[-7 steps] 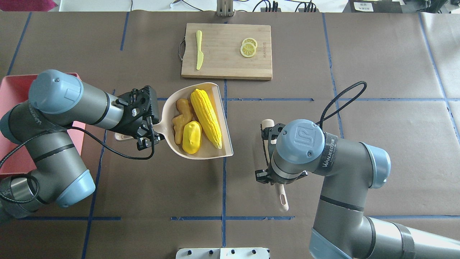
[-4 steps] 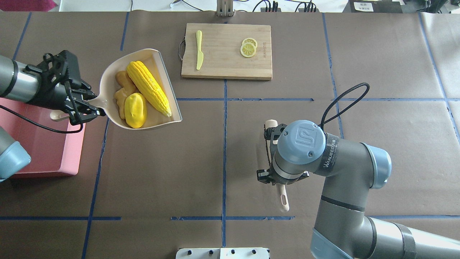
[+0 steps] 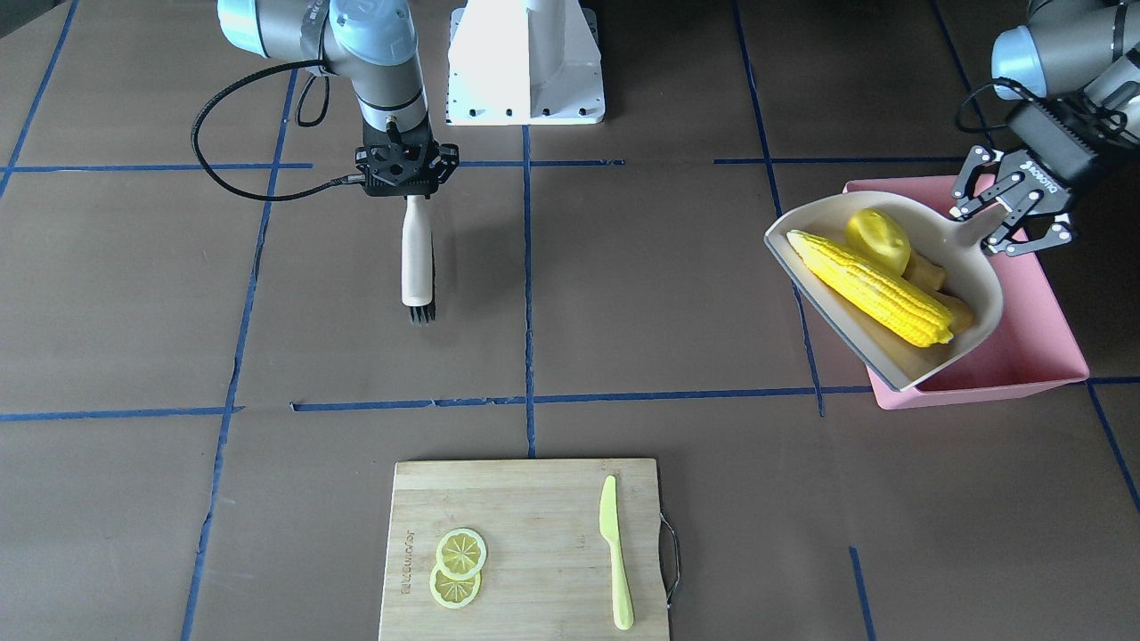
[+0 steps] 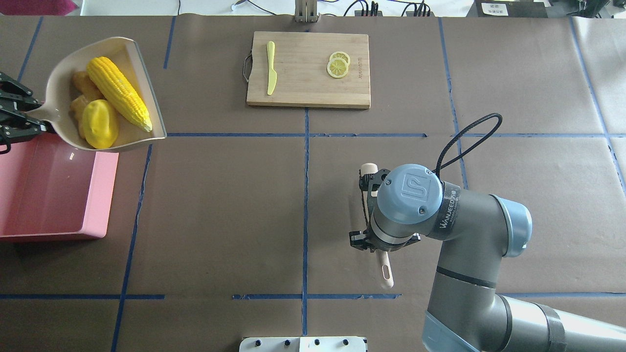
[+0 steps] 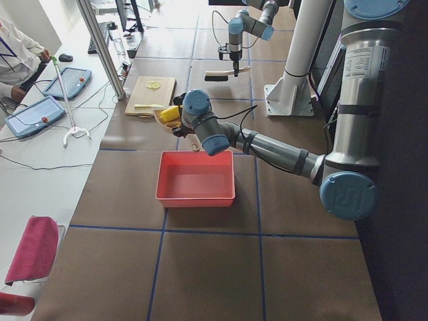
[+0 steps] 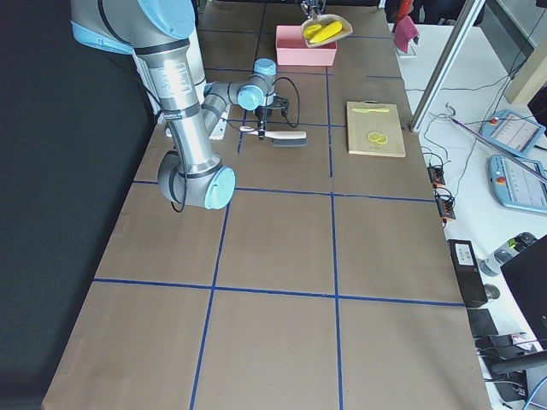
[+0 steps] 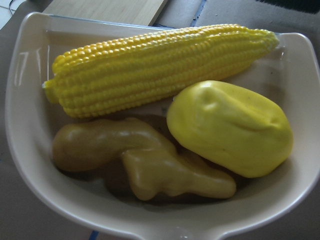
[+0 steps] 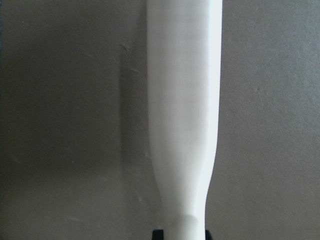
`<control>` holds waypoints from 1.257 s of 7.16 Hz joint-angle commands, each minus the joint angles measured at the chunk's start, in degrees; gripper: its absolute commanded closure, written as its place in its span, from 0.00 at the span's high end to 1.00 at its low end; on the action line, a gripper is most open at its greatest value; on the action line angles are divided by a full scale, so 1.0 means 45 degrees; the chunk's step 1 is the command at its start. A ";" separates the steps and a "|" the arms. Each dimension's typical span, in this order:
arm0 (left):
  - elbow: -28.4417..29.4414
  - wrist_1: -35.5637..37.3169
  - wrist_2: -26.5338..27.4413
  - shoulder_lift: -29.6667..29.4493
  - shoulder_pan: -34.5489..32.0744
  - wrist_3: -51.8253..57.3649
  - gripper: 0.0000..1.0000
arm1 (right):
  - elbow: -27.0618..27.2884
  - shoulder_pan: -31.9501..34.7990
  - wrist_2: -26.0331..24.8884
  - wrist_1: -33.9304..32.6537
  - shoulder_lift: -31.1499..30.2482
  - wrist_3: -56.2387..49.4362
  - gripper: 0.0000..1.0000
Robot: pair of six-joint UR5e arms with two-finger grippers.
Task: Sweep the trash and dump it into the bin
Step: 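Carry the loaded dustpan with the left gripper over the pink bin, then tilt the dustpan with the left gripper to dump vegetables into the bin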
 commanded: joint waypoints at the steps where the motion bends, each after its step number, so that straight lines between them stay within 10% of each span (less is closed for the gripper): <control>1: 0.0620 -0.0315 -0.0267 0.0790 -0.1143 0.1268 0.01 | 0.0009 -0.0028 -0.0007 0.0000 0.0000 0.0020 0.00; 6: 0.1383 0.0091 0.1077 0.1361 -0.2925 0.5311 0.00 | -0.0010 -0.0048 -0.0027 0.0000 -0.0039 0.0020 0.00; 9: 0.1364 0.3383 0.1394 0.1283 -0.3059 1.0029 0.00 | -0.0010 -0.0067 -0.0202 0.0000 -0.0156 0.0020 0.00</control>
